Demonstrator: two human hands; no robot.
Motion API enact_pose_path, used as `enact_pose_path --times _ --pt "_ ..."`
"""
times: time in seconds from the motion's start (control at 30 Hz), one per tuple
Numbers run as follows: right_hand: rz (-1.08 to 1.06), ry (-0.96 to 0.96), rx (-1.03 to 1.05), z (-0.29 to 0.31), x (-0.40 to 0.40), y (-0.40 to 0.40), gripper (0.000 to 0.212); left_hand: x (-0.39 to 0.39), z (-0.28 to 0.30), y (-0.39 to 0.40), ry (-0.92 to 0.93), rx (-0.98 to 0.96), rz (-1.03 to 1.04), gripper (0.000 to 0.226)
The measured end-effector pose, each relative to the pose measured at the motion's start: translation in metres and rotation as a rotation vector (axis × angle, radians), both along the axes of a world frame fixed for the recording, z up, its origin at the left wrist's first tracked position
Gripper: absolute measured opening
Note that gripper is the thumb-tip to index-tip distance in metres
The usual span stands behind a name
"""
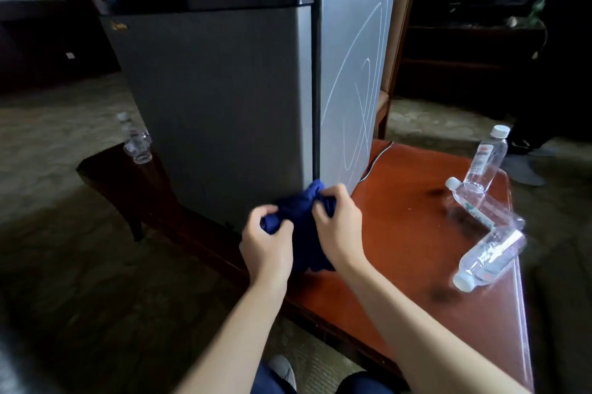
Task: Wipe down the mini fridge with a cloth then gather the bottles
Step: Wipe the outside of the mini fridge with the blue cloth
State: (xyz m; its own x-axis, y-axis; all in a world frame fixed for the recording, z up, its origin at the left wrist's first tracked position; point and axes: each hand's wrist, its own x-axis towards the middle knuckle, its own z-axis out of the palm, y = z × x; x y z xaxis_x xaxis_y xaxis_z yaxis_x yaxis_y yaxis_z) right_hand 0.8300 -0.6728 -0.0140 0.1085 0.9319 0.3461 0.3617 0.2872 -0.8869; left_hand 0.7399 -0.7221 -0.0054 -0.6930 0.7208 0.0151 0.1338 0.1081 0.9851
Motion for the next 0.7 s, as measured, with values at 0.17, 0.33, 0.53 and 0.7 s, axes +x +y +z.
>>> enact_pose_path --times 0.17,0.33,0.53,0.7 --pt "0.053 -0.229 -0.318 -0.099 0.009 -0.022 0.014 0.001 -0.077 -0.020 -0.071 -0.339 -0.094 0.031" --pt "0.002 -0.130 -0.459 -0.098 0.011 -0.004 0.023 -0.007 -0.082 -0.014 -0.014 -0.361 -0.166 0.032" --pt "-0.065 0.054 -0.542 -0.095 0.008 0.010 0.022 0.001 -0.077 -0.007 -0.055 -0.329 -0.103 0.030" --pt "-0.087 0.109 -0.589 -0.091 0.011 0.025 0.014 0.011 -0.072 -0.003 -0.025 -0.301 -0.089 0.027"
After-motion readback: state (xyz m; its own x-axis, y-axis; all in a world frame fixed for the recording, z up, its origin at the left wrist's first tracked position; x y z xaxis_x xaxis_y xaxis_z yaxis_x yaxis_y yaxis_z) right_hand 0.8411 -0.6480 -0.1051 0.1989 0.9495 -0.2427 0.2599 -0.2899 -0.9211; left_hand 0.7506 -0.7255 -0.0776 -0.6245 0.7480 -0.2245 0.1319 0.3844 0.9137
